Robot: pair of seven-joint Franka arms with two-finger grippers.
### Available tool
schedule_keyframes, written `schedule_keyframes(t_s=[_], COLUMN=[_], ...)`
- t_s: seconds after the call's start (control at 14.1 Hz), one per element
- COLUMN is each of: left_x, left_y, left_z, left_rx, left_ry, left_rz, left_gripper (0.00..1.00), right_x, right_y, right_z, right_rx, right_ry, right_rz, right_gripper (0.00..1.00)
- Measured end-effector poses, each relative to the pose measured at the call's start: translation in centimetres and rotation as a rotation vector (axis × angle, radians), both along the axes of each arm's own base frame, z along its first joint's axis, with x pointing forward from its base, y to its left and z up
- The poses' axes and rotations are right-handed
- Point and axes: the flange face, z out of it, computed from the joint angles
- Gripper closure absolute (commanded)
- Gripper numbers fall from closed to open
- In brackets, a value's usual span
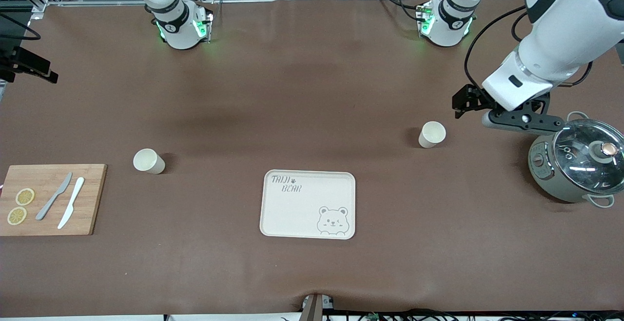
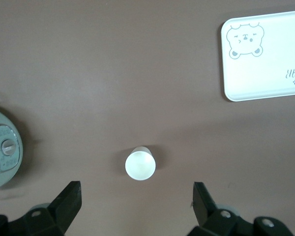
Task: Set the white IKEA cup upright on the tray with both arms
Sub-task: 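Move the left gripper down over the white cup nearest it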
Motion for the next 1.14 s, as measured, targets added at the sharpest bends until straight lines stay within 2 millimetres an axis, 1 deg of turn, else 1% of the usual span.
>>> schedule_keyframes(t_s=[0.28,0.5,0.64,0.78,0.92,1.06,1.14], left_x=[0.2,-0.7,-1.3,-2.1,-3.3,-4.6,-5.1], left_y=[-0.1,0.6,1.5,2.6,3.5,3.9,4.1], left_z=[-4.3,-7.9,-10.2,-12.7,-15.6,-18.3,-19.3], left_rx=[-0.007,0.002,0.006,0.008,0.009,0.010,0.010], left_ry=[-0.036,-0.024,-0.016,-0.027,-0.044,-0.053,-0.056], left_rz=[-0.042,-0.082,-0.099,-0.106,-0.116,-0.125,-0.128], left_gripper=[0.00,0.00,0.00,0.00,0.00,0.00,0.00], right_x=[0.0,0.0,0.0,0.0,0.0,0.0,0.0], right_y=[0.0,0.0,0.0,0.0,0.0,0.0,0.0], right_z=[0.0,0.0,0.0,0.0,0.0,0.0,0.0], right_rx=[0.000,0.000,0.000,0.000,0.000,0.000,0.000], right_ry=[-0.002,-0.003,-0.003,-0.003,-0.003,-0.003,-0.003], right_rz=[0.000,0.000,0.000,0.000,0.000,0.000,0.000], right_gripper=[0.00,0.00,0.00,0.00,0.00,0.00,0.00])
